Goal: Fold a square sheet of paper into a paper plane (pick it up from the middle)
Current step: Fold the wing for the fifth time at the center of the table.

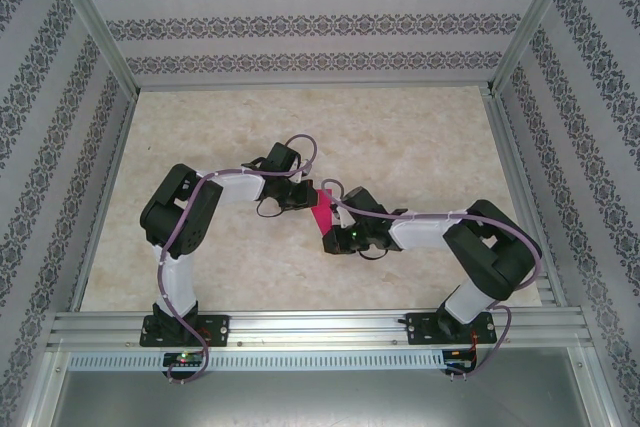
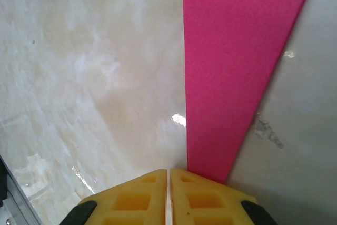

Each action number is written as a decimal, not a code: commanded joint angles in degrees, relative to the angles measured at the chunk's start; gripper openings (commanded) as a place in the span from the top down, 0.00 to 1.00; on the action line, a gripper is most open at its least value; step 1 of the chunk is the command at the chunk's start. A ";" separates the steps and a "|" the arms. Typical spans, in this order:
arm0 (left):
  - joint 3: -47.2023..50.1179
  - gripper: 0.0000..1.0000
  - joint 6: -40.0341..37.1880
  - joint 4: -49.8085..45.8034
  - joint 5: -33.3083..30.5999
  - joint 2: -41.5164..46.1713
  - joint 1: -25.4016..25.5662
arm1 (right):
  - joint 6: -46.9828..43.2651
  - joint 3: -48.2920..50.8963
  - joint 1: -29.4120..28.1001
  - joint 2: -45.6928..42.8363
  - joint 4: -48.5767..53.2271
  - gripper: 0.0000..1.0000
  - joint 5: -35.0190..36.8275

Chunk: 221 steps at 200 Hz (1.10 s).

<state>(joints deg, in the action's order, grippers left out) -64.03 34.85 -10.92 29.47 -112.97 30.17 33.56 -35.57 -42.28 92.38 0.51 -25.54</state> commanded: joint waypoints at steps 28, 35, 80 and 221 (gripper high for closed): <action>1.30 0.92 -0.13 -5.25 -7.24 -2.53 0.06 | 0.17 3.27 -1.29 -1.75 7.29 0.90 -2.19; 1.07 0.92 -0.20 -5.46 -7.30 -2.52 0.11 | -0.11 3.29 -1.23 -2.14 7.74 0.90 -2.15; 0.22 0.92 -0.25 -6.03 -7.25 -2.63 0.10 | -0.69 4.10 -1.19 -3.29 9.13 0.90 -1.62; -13.03 0.48 3.28 -28.08 -16.34 5.57 3.47 | 4.72 -2.56 12.05 -16.71 9.92 0.37 17.10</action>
<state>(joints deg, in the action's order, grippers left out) -73.52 37.17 -28.14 21.06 -109.38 31.29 35.99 -37.89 -33.43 75.48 10.98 -13.02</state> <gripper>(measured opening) 0.468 0.604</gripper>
